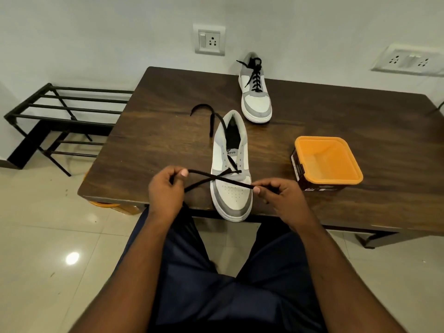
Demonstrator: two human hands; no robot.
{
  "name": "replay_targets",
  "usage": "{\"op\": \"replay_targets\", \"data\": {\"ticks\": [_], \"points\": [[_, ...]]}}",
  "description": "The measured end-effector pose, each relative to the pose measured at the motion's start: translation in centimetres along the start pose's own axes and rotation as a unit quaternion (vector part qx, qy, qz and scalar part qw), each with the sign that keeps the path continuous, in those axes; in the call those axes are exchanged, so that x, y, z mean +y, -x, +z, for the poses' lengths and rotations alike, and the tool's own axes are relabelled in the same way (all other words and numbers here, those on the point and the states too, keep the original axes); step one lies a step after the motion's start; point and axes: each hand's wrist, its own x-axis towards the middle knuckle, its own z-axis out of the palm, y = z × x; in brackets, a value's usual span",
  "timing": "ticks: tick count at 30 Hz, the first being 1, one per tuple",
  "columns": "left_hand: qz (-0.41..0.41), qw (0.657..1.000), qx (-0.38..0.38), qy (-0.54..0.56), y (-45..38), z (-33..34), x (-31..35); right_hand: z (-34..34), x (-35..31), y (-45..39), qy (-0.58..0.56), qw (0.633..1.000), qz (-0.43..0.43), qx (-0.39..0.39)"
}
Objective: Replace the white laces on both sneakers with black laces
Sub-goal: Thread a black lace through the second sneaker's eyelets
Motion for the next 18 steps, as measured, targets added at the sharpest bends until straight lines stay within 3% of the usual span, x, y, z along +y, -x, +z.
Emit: {"op": "replay_targets", "data": {"ticks": [6, 9, 10, 12, 14, 16, 18], "points": [[-0.075, 0.991, 0.073, -0.082, -0.5, -1.1, -0.6, 0.2, -0.4, -0.5, -0.001, 0.998, 0.001, 0.057], [-0.106, 0.982, 0.069, -0.137, -0.7, -1.1, -0.3, 1.3, -0.9, -0.9, 0.007, 0.997, -0.016, 0.077], [-0.080, 0.986, 0.046, -0.140, -0.5, -0.7, 0.3, 1.7, -1.1, -1.1, 0.018, 0.998, -0.024, 0.059], [0.003, 0.998, -0.050, -0.033, 0.3, 0.7, 2.0, 2.6, -1.8, -1.2, 0.028, 0.999, -0.024, -0.009], [0.032, 0.981, -0.176, 0.070, 1.2, 2.1, 4.2, 3.2, -2.7, -1.3, 0.008, 0.998, -0.010, -0.060], [-0.006, 0.962, -0.249, 0.112, 1.5, 3.0, 5.1, 3.3, -3.4, -1.4, -0.042, 0.998, 0.012, -0.045], [-0.034, 0.957, -0.266, 0.114, 1.6, 3.4, 4.8, 3.1, -3.5, -1.6, -0.059, 0.998, 0.029, 0.009]]}}
